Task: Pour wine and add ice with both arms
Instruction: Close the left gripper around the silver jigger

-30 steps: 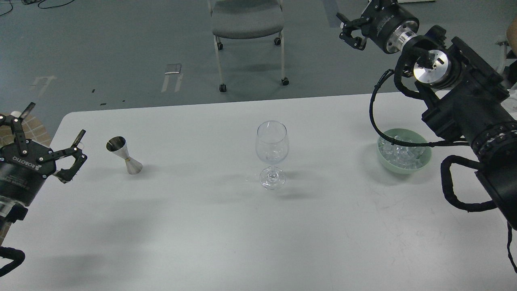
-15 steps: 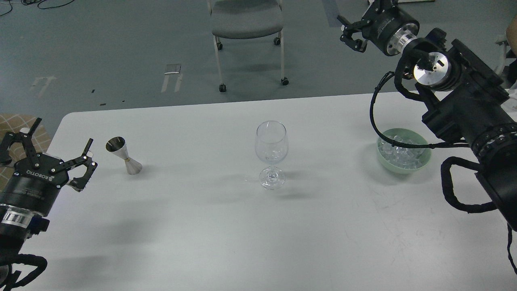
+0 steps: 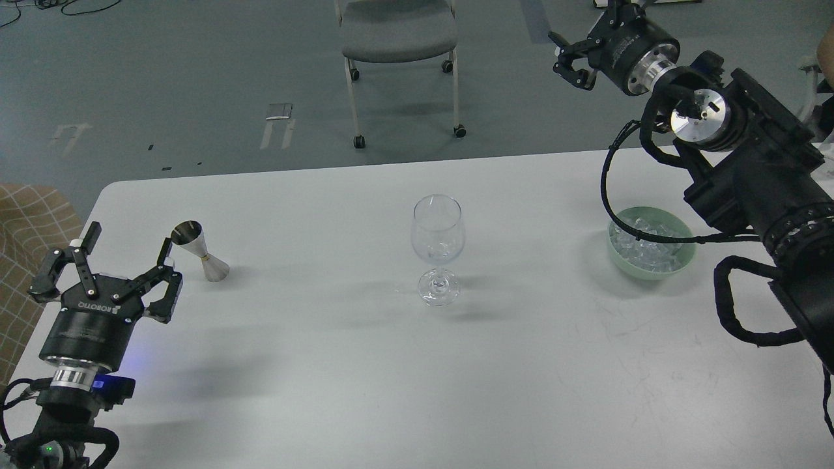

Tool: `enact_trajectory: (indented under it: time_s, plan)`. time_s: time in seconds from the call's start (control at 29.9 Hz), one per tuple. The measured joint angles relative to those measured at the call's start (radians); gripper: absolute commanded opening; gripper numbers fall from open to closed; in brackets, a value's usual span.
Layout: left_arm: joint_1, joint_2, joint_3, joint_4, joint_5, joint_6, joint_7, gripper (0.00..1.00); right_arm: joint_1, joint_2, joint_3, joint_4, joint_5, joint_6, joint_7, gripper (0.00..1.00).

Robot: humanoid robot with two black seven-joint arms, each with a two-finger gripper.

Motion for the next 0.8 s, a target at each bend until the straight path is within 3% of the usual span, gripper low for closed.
enact_trajectory:
  time_s: [0.47,0.74,0.8]
  plan:
    - [-0.007,-0.101,0.008,0.091,0.010,0.127,0.001,0.86,-0.021,-0.024,-0.005,-0.008,-0.003,-0.009,-0.003,1.00]
    - [-0.062,-0.132,0.006,0.172,0.009,0.142,0.020,0.63,-0.024,-0.025,-0.005,-0.008,-0.003,-0.012,-0.003,1.00]
    - [-0.078,-0.143,0.006,0.190,0.009,0.142,0.026,0.61,-0.024,-0.025,-0.005,-0.008,-0.003,-0.012,-0.003,1.00]
